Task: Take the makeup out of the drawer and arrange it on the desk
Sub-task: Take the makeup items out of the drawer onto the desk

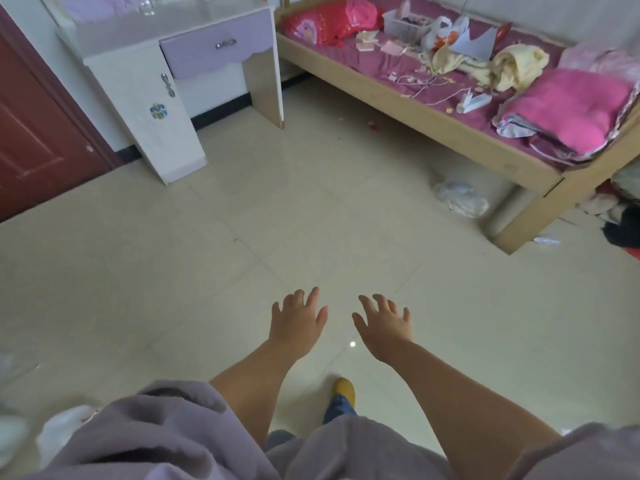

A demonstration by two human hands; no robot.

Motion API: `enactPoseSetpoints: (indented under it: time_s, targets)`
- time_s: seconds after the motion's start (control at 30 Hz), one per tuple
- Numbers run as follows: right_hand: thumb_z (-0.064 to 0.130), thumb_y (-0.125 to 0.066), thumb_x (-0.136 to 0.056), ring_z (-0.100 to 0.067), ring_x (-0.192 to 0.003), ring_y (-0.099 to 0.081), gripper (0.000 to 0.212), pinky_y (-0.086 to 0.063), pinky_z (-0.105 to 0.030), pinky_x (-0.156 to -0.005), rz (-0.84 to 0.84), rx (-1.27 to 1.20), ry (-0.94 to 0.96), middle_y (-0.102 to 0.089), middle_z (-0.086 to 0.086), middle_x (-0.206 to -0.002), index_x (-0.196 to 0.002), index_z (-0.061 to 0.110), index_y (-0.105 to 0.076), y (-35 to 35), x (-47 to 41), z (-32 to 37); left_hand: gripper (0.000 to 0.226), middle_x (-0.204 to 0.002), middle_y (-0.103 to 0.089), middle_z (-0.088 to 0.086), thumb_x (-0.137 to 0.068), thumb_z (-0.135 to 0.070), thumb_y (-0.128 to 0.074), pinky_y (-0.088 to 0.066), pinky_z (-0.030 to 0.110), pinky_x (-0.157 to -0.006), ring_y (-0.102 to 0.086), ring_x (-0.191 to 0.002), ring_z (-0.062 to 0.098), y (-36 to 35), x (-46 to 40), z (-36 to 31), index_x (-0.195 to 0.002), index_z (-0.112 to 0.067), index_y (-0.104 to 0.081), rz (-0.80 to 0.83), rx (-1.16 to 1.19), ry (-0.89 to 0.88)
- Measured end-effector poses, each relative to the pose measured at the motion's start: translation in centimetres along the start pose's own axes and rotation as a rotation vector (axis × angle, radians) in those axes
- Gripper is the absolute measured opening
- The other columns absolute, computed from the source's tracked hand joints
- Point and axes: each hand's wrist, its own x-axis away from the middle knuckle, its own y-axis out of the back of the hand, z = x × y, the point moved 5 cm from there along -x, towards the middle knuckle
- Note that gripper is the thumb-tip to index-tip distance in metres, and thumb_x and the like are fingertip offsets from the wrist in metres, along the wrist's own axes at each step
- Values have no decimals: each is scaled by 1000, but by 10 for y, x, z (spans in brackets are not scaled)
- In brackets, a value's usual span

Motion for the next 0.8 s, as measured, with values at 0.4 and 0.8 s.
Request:
enactPoseSetpoints:
  time_s: [0.4, 0.8]
  targets:
    - [48, -17, -100, -23, -141, -21, 53, -14, -51, -114, 4, 92, 68, -19, -2, -155, -148, 28, -15, 130, -246, 7, 64, -143, -40, 3, -93, -53, -2, -33, 38, -105, -41, -127, 22, 76, -248, 31, -148, -25, -20, -28, -2, 61]
    - [48, -17, -100, -22, -141, -21, 52, -13, -48, -115, -41, 101, 117, -20, -1, -154, -148, 28, -15, 289, -516, 86, 53, -143, -38, 4, -99, -46, -22, -30, 40, -106, -40, -128, 23, 193, -521, 130, -148, -24, -21, -42, -6, 120]
